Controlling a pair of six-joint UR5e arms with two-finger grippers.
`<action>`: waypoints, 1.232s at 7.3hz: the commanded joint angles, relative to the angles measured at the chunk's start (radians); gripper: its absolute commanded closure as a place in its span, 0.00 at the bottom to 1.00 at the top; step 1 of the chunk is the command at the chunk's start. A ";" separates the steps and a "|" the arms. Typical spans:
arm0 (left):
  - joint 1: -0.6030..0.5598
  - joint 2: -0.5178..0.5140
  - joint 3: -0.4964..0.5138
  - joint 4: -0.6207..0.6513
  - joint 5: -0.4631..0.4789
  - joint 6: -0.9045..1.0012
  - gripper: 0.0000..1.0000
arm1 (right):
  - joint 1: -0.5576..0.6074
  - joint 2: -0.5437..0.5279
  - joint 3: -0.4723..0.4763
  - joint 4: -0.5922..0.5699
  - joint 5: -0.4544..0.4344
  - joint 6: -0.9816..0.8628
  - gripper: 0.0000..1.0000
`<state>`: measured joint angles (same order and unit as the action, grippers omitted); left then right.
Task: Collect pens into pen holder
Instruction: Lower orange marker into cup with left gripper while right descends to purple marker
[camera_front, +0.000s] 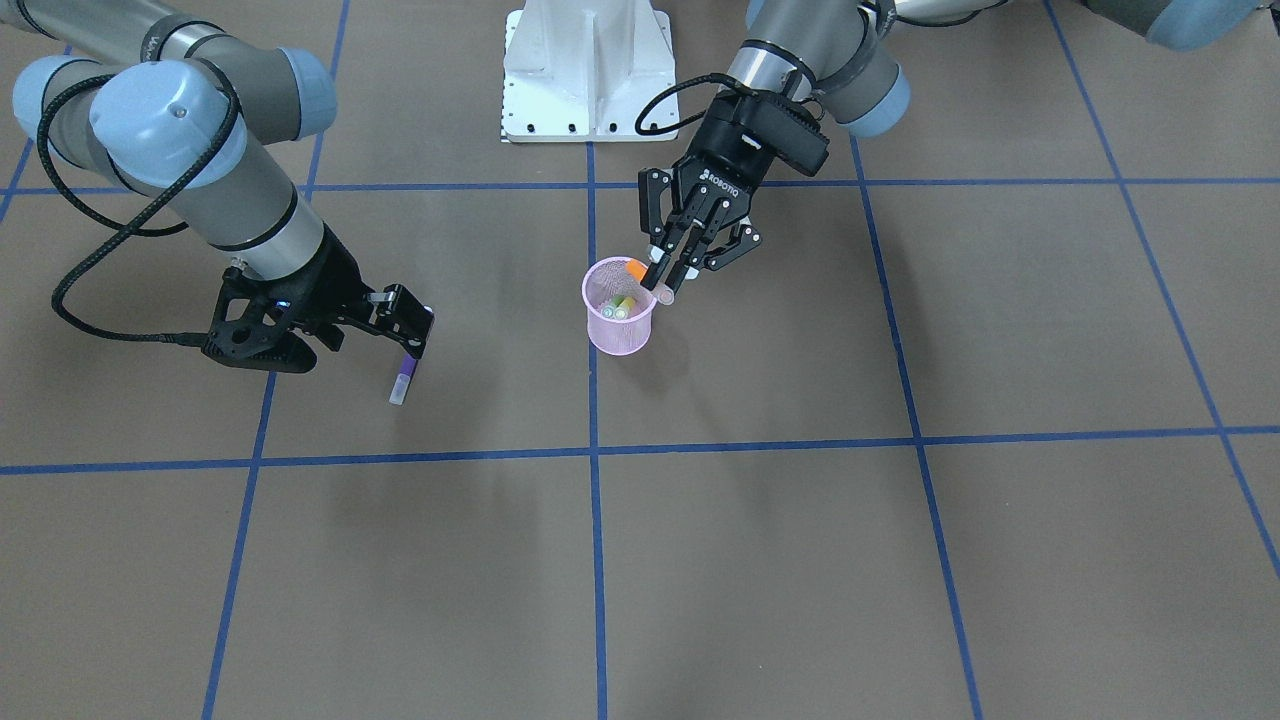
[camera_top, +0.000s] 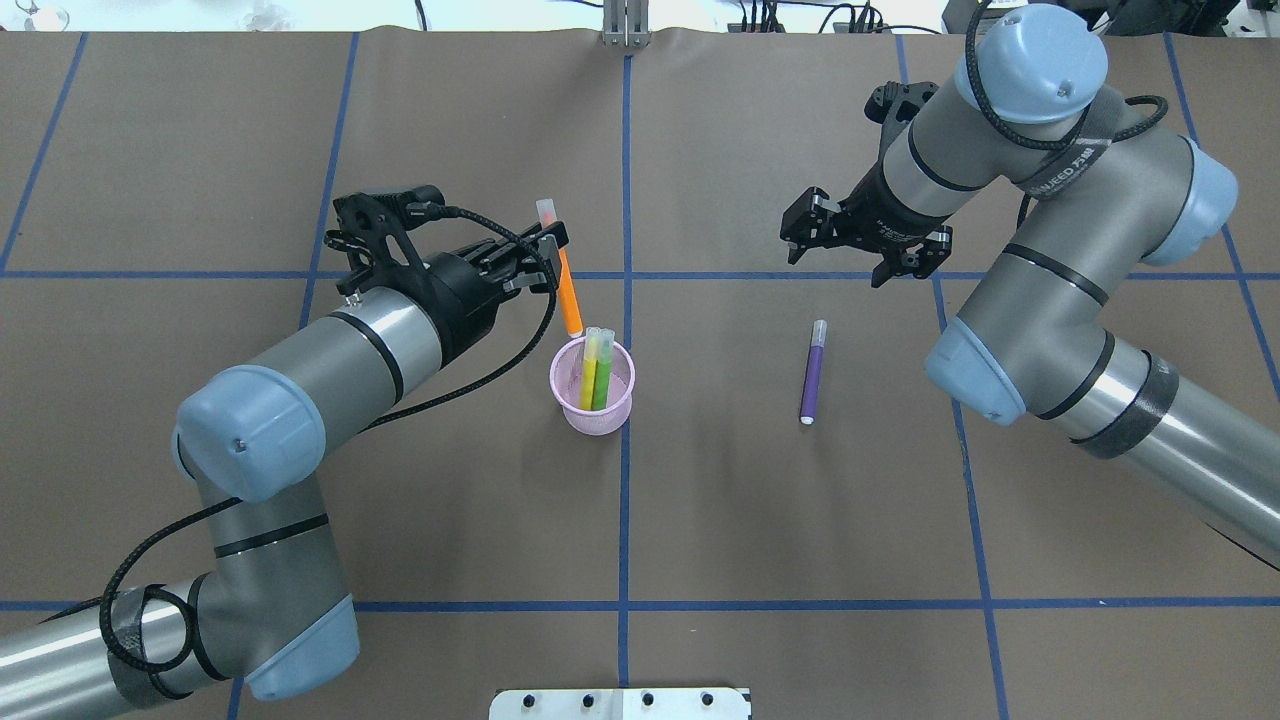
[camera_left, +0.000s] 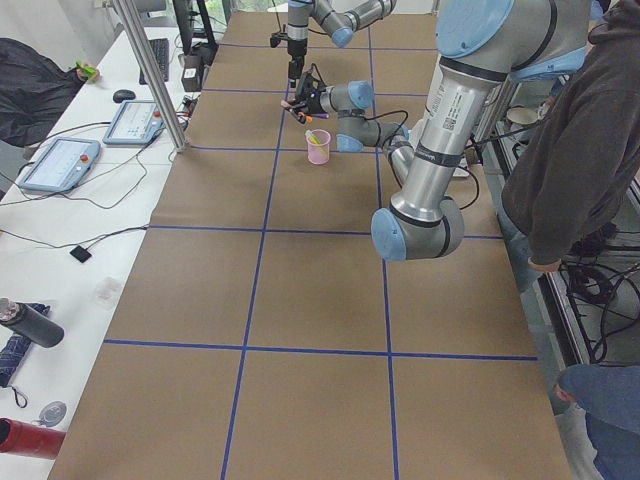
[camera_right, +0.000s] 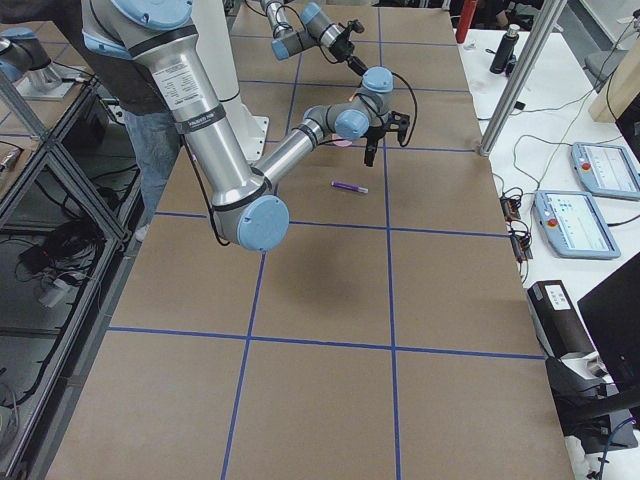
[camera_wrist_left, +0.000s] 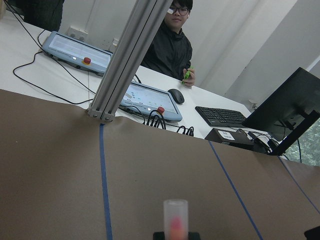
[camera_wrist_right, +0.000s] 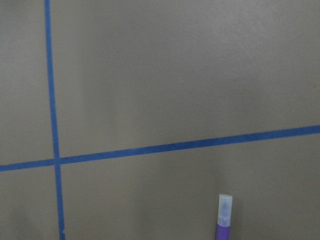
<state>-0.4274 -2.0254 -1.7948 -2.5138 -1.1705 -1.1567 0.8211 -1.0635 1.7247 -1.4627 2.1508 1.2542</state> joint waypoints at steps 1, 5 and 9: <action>0.021 0.013 0.011 -0.066 -0.003 0.084 1.00 | -0.006 0.028 -0.072 -0.005 0.006 0.016 0.01; 0.025 -0.019 0.049 -0.062 0.000 0.089 1.00 | -0.048 0.065 -0.191 -0.001 -0.002 0.002 0.01; 0.024 -0.072 0.133 -0.065 0.002 0.112 1.00 | -0.095 0.066 -0.230 0.027 -0.005 0.008 0.01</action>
<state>-0.4027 -2.0912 -1.6757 -2.5774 -1.1701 -1.0606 0.7371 -0.9981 1.5135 -1.4566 2.1466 1.2618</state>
